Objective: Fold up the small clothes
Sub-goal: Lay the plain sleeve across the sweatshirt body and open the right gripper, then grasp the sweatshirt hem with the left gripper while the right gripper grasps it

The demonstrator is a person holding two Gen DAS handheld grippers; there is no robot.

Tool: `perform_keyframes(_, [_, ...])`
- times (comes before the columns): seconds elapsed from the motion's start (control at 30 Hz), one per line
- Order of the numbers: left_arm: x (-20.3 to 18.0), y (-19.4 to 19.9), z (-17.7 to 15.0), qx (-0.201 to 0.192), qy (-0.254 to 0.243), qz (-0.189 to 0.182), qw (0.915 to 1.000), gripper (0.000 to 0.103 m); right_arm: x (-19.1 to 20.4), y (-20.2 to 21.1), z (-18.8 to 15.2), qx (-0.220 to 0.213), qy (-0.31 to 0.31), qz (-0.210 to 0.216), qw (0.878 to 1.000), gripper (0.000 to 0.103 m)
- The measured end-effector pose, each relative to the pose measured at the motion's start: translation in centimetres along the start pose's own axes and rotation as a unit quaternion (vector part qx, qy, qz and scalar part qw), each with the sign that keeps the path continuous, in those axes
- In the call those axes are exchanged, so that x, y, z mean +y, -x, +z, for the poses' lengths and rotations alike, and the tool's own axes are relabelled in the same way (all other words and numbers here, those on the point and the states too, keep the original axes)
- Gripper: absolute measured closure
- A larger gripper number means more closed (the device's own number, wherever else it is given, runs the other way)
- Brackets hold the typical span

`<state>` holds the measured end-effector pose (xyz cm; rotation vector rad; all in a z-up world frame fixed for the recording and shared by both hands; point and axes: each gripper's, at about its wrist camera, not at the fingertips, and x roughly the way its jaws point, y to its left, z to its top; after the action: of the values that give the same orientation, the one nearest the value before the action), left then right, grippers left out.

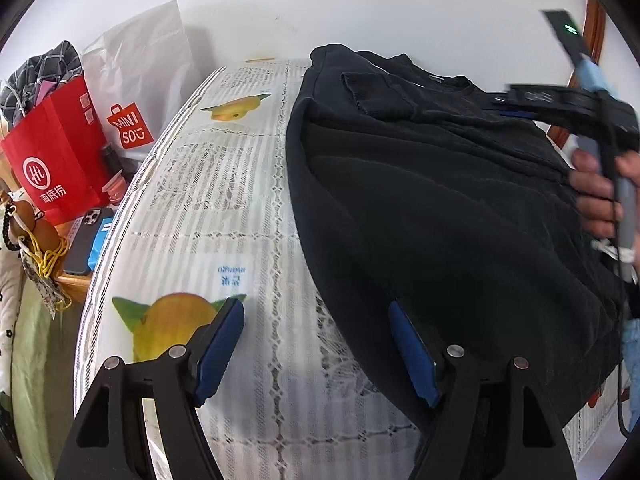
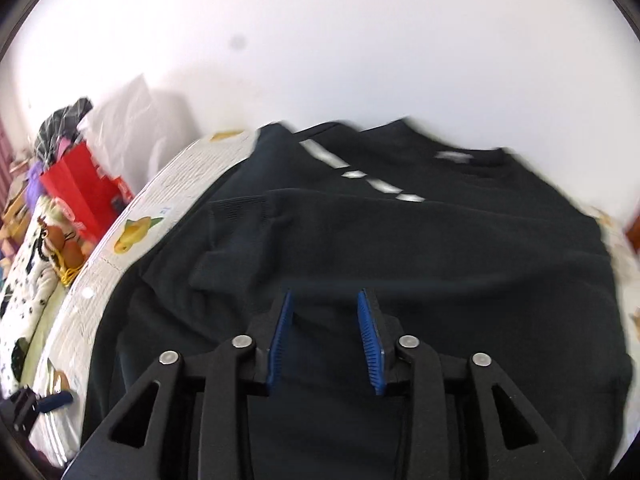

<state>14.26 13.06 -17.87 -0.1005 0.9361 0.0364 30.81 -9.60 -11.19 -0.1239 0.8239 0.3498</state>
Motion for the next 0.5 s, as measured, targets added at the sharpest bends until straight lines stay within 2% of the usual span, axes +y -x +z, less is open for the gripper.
perform_keyframes(0.13, [-0.7,0.5,-0.8,-0.008,0.006,0.002,0.9999,0.034,-5.0,5.9,-4.0,-0.019,-0.024,-0.053,0.998,0.062])
perform_keyframes(0.23, [-0.9,0.9,-1.0,-0.009,0.013,0.003,0.9999,0.042,-8.8,9.1,-7.4,-0.025,-0.038,-0.104,0.994,0.062])
perform_keyframes(0.3, [-1.4,1.1,-1.2,-0.011,0.009,0.001,0.9999,0.053,-11.8,11.6,-10.0,-0.034,-0.062,-0.133,0.989,0.062])
perform_keyframes(0.5, [-2.4,1.6,-1.7,-0.014,0.009,0.011,0.9998,0.072,-20.1,15.8,-17.6,0.006,-0.159,-0.163,0.974,0.062])
